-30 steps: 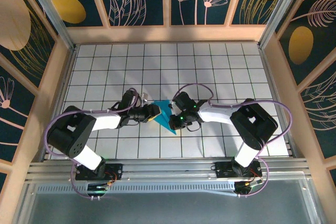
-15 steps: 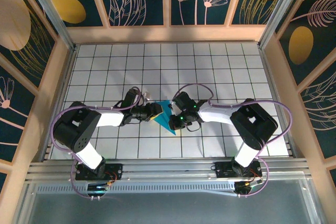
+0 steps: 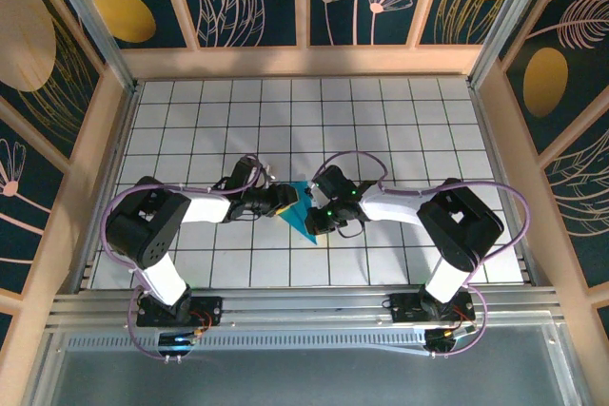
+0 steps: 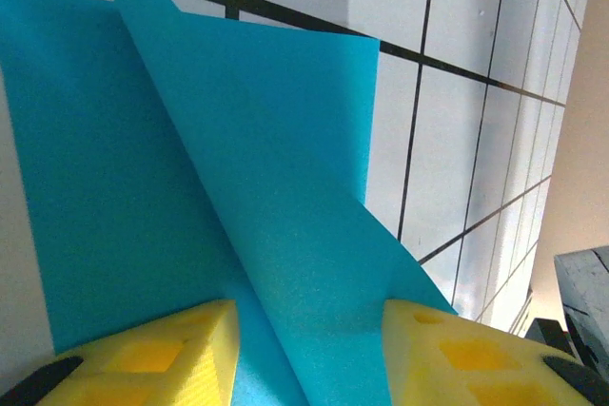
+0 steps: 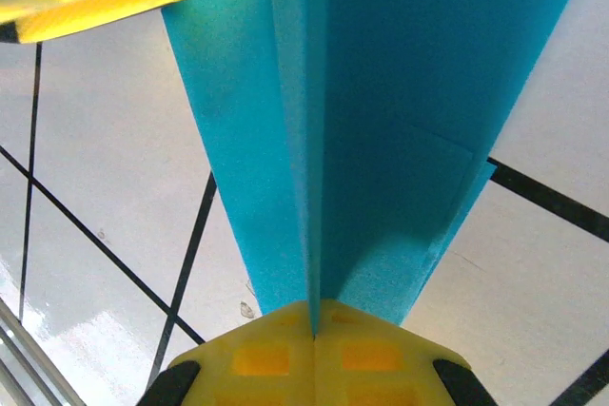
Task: Fold a paper plane with a square sheet of paper (fold left side to right side)
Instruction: Fourth fold the wing at the center of the table.
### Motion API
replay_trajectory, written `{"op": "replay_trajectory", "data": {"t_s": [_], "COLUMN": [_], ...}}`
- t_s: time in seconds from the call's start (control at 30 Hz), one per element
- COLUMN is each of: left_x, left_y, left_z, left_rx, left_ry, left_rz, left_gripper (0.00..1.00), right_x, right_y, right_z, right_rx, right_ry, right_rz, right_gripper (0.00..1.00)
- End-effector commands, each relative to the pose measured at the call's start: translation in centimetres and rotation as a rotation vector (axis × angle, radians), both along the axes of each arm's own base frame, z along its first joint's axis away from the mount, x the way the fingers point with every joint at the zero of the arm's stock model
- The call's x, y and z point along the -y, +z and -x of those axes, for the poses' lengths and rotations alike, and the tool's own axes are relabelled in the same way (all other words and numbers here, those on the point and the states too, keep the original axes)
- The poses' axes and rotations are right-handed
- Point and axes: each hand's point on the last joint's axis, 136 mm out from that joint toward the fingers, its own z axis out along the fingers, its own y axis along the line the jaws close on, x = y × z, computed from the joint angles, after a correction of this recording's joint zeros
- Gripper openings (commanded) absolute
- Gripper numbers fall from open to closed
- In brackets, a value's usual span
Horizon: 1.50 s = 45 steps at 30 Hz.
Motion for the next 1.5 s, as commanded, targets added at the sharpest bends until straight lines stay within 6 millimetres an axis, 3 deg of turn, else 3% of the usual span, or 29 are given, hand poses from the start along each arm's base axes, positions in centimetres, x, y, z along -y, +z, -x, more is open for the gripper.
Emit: {"op": "replay_trajectory", "data": {"t_s": [0.0, 0.3, 0.53, 0.83, 1.03, 1.47], "left_x": [-1.2, -2.0, -2.4, -2.2, -2.2, -2.0], "left_y": [-2.8, -4.3, -4.7, -4.6, -4.5, -4.4], "left_z": [0.7, 1.0, 1.2, 1.1, 1.1, 0.9], "left_rx": [-0.050, -0.080, -0.085, -0.079, -0.077, -0.073], "left_ry": [0.004, -0.007, -0.013, -0.017, -0.015, -0.015], "left_rz": [-0.115, -0.201, -0.234, -0.239, -0.237, -0.233], "left_gripper": [0.44, 0.43, 0.42, 0.42, 0.42, 0.42], "right_x": [0.2, 0.1, 0.0, 0.4, 1.2, -0.1], "right_y": [-0.3, 0.4, 1.5, 5.1, 6.8, 4.3], "right_z": [0.2, -0.3, -0.6, -1.7, -3.4, -4.7], "right_rx": [-0.016, -0.003, 0.015, 0.052, 0.035, -0.025], "right_ry": [0.004, 0.001, -0.002, -0.044, -0.122, -0.149], "right_rz": [-0.018, -0.038, -0.066, -0.216, -0.395, -0.412], "right_gripper": [0.00, 0.03, 0.14, 0.35, 0.40, 0.36]}}
